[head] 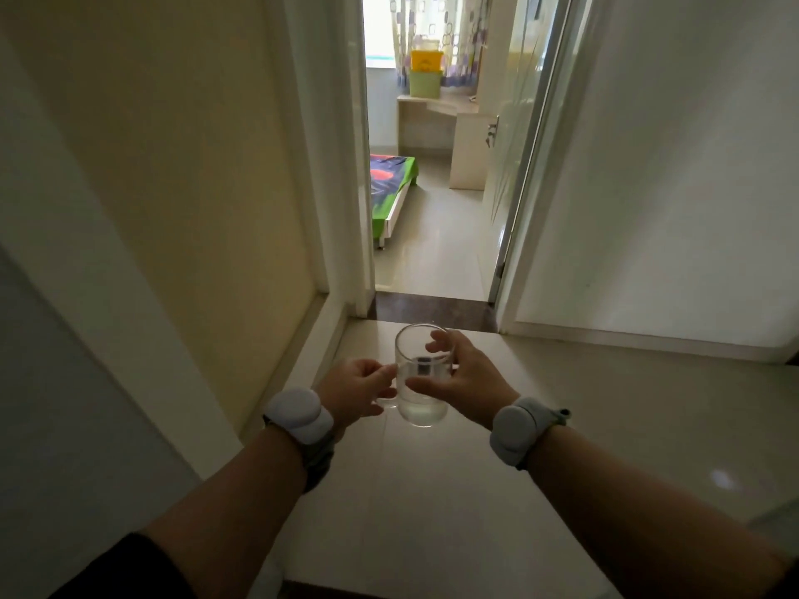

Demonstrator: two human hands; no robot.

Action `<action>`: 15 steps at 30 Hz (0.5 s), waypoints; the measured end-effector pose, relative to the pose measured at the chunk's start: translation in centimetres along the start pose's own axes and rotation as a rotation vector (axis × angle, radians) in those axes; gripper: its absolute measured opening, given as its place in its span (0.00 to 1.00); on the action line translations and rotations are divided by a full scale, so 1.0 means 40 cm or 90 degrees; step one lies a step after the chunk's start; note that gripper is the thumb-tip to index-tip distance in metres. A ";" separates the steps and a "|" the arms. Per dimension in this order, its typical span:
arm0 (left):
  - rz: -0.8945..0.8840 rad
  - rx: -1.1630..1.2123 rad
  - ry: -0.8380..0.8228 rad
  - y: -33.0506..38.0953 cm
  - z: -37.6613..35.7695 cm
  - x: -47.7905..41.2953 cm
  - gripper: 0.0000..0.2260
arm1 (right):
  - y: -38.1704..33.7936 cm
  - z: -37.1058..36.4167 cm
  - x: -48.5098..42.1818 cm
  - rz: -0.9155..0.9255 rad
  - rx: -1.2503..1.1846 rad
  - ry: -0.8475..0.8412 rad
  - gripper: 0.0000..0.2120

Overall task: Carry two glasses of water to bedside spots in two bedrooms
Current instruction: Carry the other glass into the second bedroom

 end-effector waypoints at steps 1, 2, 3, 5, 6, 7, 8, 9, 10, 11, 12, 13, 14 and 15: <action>0.006 0.006 0.001 0.004 0.004 -0.028 0.08 | 0.009 0.000 -0.030 0.004 -0.003 -0.008 0.36; 0.010 0.011 0.002 0.007 0.011 -0.059 0.08 | 0.023 -0.002 -0.062 0.004 -0.013 -0.015 0.36; 0.012 0.014 0.005 0.012 0.021 -0.095 0.08 | 0.037 -0.004 -0.098 0.001 -0.023 -0.019 0.36; 0.013 0.022 0.011 0.024 0.043 -0.159 0.08 | 0.062 -0.004 -0.163 -0.008 -0.030 -0.024 0.37; 0.012 0.026 0.013 0.028 0.053 -0.198 0.08 | 0.077 -0.007 -0.200 -0.012 -0.028 -0.027 0.37; 0.010 0.028 0.012 0.036 0.063 -0.246 0.08 | 0.093 -0.008 -0.245 -0.010 -0.028 -0.029 0.37; 0.010 0.027 0.012 0.038 0.065 -0.260 0.08 | 0.094 -0.007 -0.257 -0.007 -0.028 -0.031 0.36; 0.012 0.030 0.010 0.043 0.075 -0.299 0.08 | 0.106 -0.007 -0.294 -0.007 -0.031 -0.033 0.36; 0.013 0.035 0.007 0.049 0.087 -0.348 0.08 | 0.121 -0.009 -0.339 -0.006 -0.032 -0.035 0.36; 0.009 0.035 0.002 0.061 0.097 -0.386 0.08 | 0.131 -0.008 -0.378 -0.003 -0.031 -0.033 0.36; 0.003 0.031 -0.006 0.078 0.111 -0.435 0.08 | 0.141 -0.005 -0.426 -0.001 -0.025 -0.030 0.35; -0.002 0.026 -0.010 0.095 0.126 -0.486 0.08 | 0.155 -0.004 -0.476 -0.001 -0.021 -0.027 0.35; -0.005 0.026 -0.011 0.113 0.139 -0.532 0.08 | 0.172 -0.002 -0.523 -0.005 -0.022 -0.026 0.35; -0.004 0.023 -0.011 0.130 0.149 -0.566 0.08 | 0.185 0.001 -0.561 -0.013 -0.026 -0.025 0.36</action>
Point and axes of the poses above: each hand's wrist, its own x-axis away from the middle knuckle, its own z-axis out of the back of the hand, y = z × x, the point moved 10 cm from there along -x, towards the middle knuckle, and after that the axes turned 9 degrees about z, right-handed, at the moved point
